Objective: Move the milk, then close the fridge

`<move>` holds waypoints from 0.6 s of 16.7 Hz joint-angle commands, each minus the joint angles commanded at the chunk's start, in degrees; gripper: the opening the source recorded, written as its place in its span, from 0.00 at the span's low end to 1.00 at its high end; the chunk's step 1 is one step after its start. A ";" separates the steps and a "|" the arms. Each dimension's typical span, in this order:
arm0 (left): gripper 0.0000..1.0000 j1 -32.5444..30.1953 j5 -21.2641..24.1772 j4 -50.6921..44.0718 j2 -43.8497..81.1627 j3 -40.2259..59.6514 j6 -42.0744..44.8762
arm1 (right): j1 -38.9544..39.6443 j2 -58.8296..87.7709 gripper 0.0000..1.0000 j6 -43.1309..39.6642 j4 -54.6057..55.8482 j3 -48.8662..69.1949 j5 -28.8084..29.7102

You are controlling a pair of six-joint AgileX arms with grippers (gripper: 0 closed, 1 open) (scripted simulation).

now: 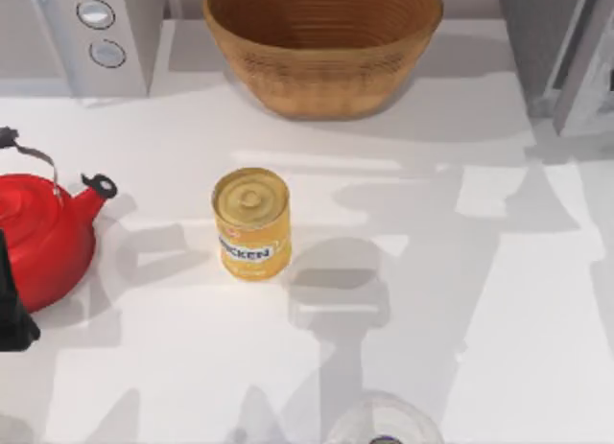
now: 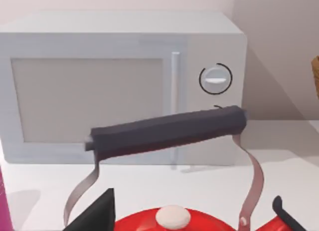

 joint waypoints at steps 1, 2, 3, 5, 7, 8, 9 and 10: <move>1.00 0.00 0.00 0.00 0.00 0.00 0.00 | 0.00 0.00 1.00 0.00 0.00 0.00 0.00; 1.00 0.00 0.00 0.00 0.00 0.00 0.00 | 0.00 0.00 1.00 0.00 0.00 0.00 0.00; 1.00 0.00 0.00 0.00 0.00 0.00 0.00 | 0.00 0.00 1.00 0.00 0.00 0.00 0.00; 1.00 0.00 0.00 0.00 0.00 0.00 0.00 | -0.81 0.41 1.00 -0.28 -0.20 -0.04 0.29; 1.00 0.00 0.00 0.00 0.00 0.00 0.00 | -0.81 2.05 1.00 -0.27 -0.58 1.96 0.32; 1.00 0.00 0.00 0.00 0.00 0.00 0.00 | -0.81 3.45 1.00 -0.26 -0.91 3.66 0.35; 1.00 0.00 0.00 0.00 0.00 0.00 0.00 | -0.80 5.12 1.00 -0.25 -1.32 5.70 0.37; 1.00 0.00 0.00 0.00 0.00 0.00 0.00 | -0.79 6.99 1.00 -0.23 -1.78 8.01 0.41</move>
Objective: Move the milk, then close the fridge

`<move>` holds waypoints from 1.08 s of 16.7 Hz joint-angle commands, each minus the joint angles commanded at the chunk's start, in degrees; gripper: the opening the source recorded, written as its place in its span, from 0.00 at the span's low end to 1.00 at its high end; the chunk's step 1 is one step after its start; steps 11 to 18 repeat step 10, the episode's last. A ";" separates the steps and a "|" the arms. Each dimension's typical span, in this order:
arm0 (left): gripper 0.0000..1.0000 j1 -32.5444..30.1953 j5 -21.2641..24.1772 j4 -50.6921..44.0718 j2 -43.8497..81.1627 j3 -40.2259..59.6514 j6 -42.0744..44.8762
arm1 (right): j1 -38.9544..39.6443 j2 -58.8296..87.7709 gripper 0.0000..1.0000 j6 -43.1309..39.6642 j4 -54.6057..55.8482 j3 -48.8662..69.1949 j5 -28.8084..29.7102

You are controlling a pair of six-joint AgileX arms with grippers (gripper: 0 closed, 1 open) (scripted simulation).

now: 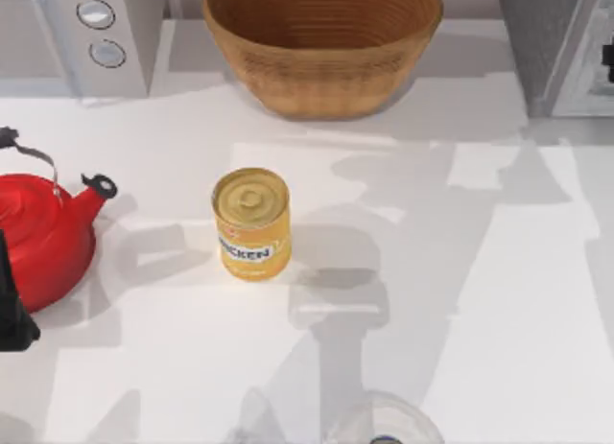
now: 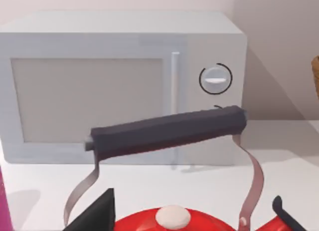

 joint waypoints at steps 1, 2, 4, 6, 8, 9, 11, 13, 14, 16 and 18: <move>1.00 0.00 0.00 0.00 0.00 0.00 0.00 | 0.01 1.99 1.00 0.02 -0.50 2.47 0.04; 1.00 0.00 0.00 0.00 0.00 0.00 0.00 | 0.02 4.03 1.00 0.03 -1.03 5.03 0.08; 1.00 0.00 0.00 0.00 0.00 0.00 0.00 | 0.04 7.97 1.00 0.07 -2.07 10.03 0.15; 1.00 0.00 0.00 0.00 0.00 0.00 0.00 | 0.07 11.26 1.00 0.10 -2.97 14.29 0.22; 1.00 0.00 0.00 0.00 0.00 0.00 0.00 | 0.08 13.39 1.00 0.12 -3.58 17.07 0.27; 1.00 0.00 0.00 0.00 0.00 0.00 0.00 | 0.09 13.85 1.00 0.13 -3.71 17.69 0.28; 1.00 0.00 0.00 0.00 0.00 0.00 0.00 | 0.09 13.91 1.00 0.13 -3.73 17.77 0.28; 1.00 0.00 0.00 0.00 0.00 0.00 0.00 | 0.09 13.91 1.00 0.13 -3.73 17.77 0.28; 1.00 0.00 0.00 0.00 0.00 0.00 0.00 | 0.09 13.91 1.00 0.13 -3.73 17.77 0.28; 1.00 0.00 0.00 0.00 0.00 0.00 0.00 | 0.09 13.91 1.00 0.13 -3.73 17.77 0.28; 1.00 0.00 0.00 0.00 0.00 0.00 0.00 | 0.09 13.91 1.00 0.13 -3.73 17.77 0.28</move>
